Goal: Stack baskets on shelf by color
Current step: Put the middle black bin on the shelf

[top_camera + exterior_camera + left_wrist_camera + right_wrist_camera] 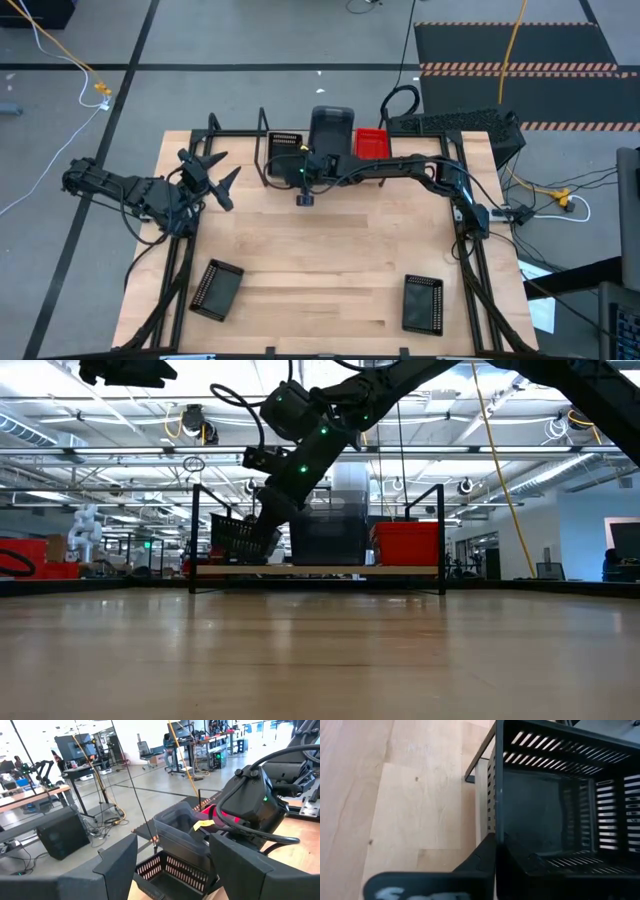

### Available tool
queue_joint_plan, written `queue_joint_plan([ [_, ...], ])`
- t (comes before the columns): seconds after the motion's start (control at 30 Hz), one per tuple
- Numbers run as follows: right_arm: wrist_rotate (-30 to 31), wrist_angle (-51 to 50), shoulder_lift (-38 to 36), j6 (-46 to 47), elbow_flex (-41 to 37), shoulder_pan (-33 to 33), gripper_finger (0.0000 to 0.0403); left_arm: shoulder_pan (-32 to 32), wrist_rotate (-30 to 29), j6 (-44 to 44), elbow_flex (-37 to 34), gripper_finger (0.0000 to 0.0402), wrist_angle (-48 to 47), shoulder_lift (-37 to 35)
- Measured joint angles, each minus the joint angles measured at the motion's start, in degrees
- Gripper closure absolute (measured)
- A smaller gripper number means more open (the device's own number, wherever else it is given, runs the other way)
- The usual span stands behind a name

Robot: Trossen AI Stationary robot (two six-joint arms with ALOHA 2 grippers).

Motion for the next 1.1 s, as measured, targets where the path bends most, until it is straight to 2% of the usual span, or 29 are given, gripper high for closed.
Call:
queue_joint_plan([
  [0.33, 2.02, 1.69, 0.0, -0.51, -0.04, 0.37, 0.0319, 0.0, 0.0, -0.02, 0.0, 0.0151, -0.06, 0.0],
  [0.5, 3.61, 1.82, 0.0, -0.66, -0.04, 2.0, 0.0295, 0.0, 0.0, -0.02, 0.0, 0.0151, -0.44, 0.02],
  [0.8, 2.87, 2.33, 0.0, -5.14, -1.31, 6.83, 0.0291, 0.0, -0.02, -0.35, 0.0, 0.0151, -0.42, 0.0],
  [0.97, 8.36, 3.12, 0.0, -7.85, -1.57, 6.43, 0.0297, 0.0, -0.02, -1.34, 0.0, 0.0151, -0.42, 0.0],
  [1.1, 8.86, 4.91, 0.0, -8.26, -1.57, 5.08, 0.0297, 0.0, -0.01, -1.35, 0.0, 0.0151, -0.42, 0.01],
])
